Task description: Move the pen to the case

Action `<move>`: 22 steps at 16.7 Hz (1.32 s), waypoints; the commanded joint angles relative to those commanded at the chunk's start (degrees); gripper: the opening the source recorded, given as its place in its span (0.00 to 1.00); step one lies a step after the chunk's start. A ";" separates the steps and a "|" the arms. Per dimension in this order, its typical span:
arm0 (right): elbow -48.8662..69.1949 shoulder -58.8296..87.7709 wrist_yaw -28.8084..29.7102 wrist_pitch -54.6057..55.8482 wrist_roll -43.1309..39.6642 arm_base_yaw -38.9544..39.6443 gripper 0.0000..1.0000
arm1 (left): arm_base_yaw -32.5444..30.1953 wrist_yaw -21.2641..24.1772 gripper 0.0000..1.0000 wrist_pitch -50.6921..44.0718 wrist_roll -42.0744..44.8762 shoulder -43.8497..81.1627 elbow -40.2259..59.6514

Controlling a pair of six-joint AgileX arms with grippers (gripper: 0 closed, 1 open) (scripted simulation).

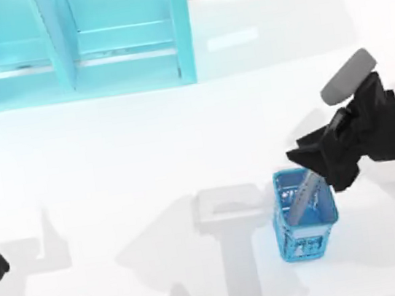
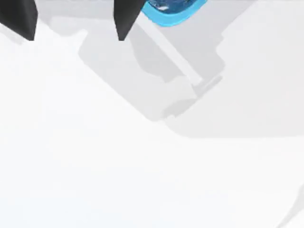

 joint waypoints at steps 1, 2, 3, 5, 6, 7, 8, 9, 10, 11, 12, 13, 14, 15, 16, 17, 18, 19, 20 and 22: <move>1.77 -1.76 -2.04 -5.39 -2.16 -2.58 0.00 | 0.00 0.00 1.00 0.00 0.00 0.00 0.00; 3.59 -3.71 -4.13 -11.06 -4.44 -5.22 0.00 | 0.00 0.00 1.00 0.00 0.00 0.00 0.00; 5.41 -5.78 -6.22 -16.70 -6.79 -7.86 0.00 | 0.00 0.00 1.00 0.00 0.00 0.00 0.00; 8.72 -10.00 -10.14 -26.66 -11.36 -12.85 0.00 | 0.00 0.00 1.00 0.00 0.00 0.00 0.00; 10.12 -12.03 -11.86 -30.78 -13.45 -15.08 0.00 | 0.00 0.00 1.00 0.00 0.00 0.00 0.00; 11.33 -13.96 -13.36 -34.33 -15.36 -17.12 0.00 | 0.00 0.00 1.00 0.00 0.00 0.00 0.00; 12.30 -15.71 -14.61 -37.23 -17.02 -18.91 0.00 | 0.00 0.00 1.00 0.00 0.00 0.00 0.00; 13.10 -17.23 -15.64 -39.59 -18.44 -20.44 0.00 | 0.00 0.00 1.00 0.00 0.00 0.00 0.00; 13.71 -18.42 -16.42 -41.31 -19.53 -21.61 0.00 | 0.00 0.00 1.00 0.00 0.00 0.00 0.00; 14.11 -19.22 -16.93 -42.42 -20.27 -22.39 0.00 | 0.00 0.00 1.00 0.00 0.00 0.00 0.00; 14.32 -19.62 -17.19 -42.96 -20.64 -22.78 0.00 | 0.00 0.00 1.00 0.00 0.00 0.00 0.00; 14.32 -19.63 -17.19 -42.97 -20.64 -22.79 0.00 | 0.00 0.00 1.00 0.00 0.00 0.00 0.00; 14.32 -19.63 -17.19 -42.97 -20.64 -22.79 0.00 | 0.00 0.00 1.00 0.00 0.00 0.00 0.00; 14.32 -19.63 -17.19 -42.97 -20.64 -22.79 0.00 | 0.00 0.00 1.00 0.00 0.00 0.00 0.00; 14.19 -19.40 -17.16 -42.89 -20.44 -22.46 0.00 | 0.00 0.00 1.00 0.00 0.00 0.00 0.00; 14.33 -19.28 -17.02 -43.03 -20.46 -22.56 0.00 | 0.00 0.00 1.00 0.00 0.00 0.00 0.00; 15.04 -18.72 -16.32 -43.75 -20.56 -23.05 0.00 | 0.00 0.00 1.00 0.00 0.00 0.00 0.00; 16.34 -17.76 -15.03 -45.07 -20.76 -23.92 0.00 | 0.00 0.00 1.00 0.00 0.00 0.00 0.00; 18.20 -16.51 -13.19 -46.98 -21.08 -25.11 0.00 | 0.00 0.00 1.00 0.00 0.00 0.00 0.00; 23.43 -13.48 -8.11 -52.59 -22.18 -28.17 0.00 | 0.00 0.00 1.00 0.00 0.00 0.00 0.00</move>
